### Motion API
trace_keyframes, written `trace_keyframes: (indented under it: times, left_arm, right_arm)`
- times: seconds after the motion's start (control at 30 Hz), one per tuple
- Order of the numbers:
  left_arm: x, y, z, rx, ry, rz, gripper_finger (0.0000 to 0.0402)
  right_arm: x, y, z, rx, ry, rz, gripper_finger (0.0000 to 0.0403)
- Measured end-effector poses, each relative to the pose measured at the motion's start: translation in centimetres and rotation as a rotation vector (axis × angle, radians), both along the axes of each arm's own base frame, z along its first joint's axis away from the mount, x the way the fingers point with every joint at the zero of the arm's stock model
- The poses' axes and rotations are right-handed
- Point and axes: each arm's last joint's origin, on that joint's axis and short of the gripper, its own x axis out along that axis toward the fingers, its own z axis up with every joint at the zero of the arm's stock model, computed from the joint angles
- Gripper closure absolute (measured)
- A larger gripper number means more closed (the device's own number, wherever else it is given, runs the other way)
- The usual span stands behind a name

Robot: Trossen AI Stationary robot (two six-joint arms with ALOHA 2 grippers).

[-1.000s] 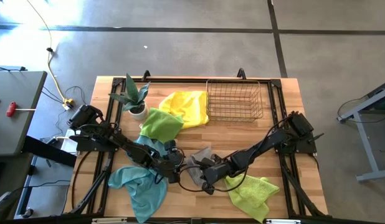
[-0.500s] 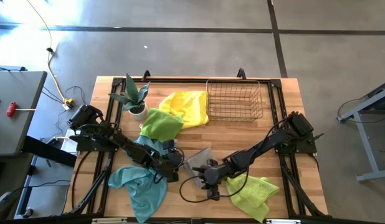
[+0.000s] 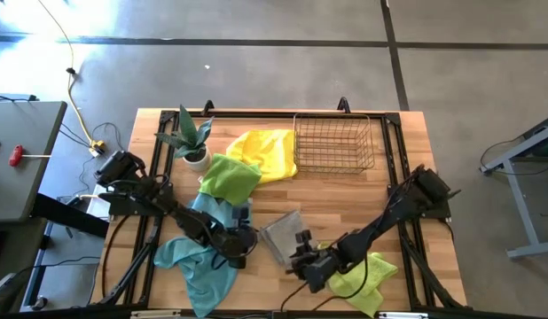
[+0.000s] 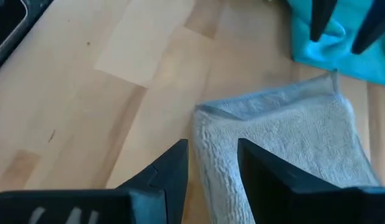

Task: Fold microfiber towels
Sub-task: Put the gray microfiber towel into the wire basket

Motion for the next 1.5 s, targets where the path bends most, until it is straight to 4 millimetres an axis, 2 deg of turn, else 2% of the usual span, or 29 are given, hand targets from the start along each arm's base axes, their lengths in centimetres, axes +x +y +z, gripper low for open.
trace_keyframes:
  times: [0.23,0.5,0.73,0.93,1.2,1.33,1.5]
  left_arm:
    - [-0.5,-1.3,0.0,-0.054,-0.02,0.011,0.0252]
    - [-1.1,-2.7,0.1,-0.059,-0.037,-0.019,0.0252]
    - [-1.1,-2.8,0.2,-0.06,-0.051,-0.021,0.0252]
    - [-1.1,-2.8,0.2,-0.056,-0.057,-0.016,0.0252]
    - [-1.0,-2.8,0.3,-0.057,-0.071,-0.011,0.0252]
    - [-0.9,-2.8,0.4,-0.062,-0.078,-0.011,0.0252]
    - [-0.9,-2.8,0.4,-0.063,-0.078,-0.01,0.0252]
  right_arm:
    - [1.0,0.7,-2.6,0.032,-0.027,-0.012,0.0242]
    - [1.1,0.6,-2.4,-0.001,-0.074,-0.066,0.0212]
    - [1.3,0.3,-2.5,0.037,-0.045,-0.048,0.0212]
    - [1.9,-0.3,-3.9,0.022,-0.017,-0.05,0.0212]
    - [3.3,-2.4,-4.2,0.055,0.012,-0.093,0.0213]
    - [3.8,-3.6,-4.6,0.052,0.028,-0.13,0.0228]
    - [4.1,-4.2,-5.7,0.073,0.06,-0.171,0.0268]
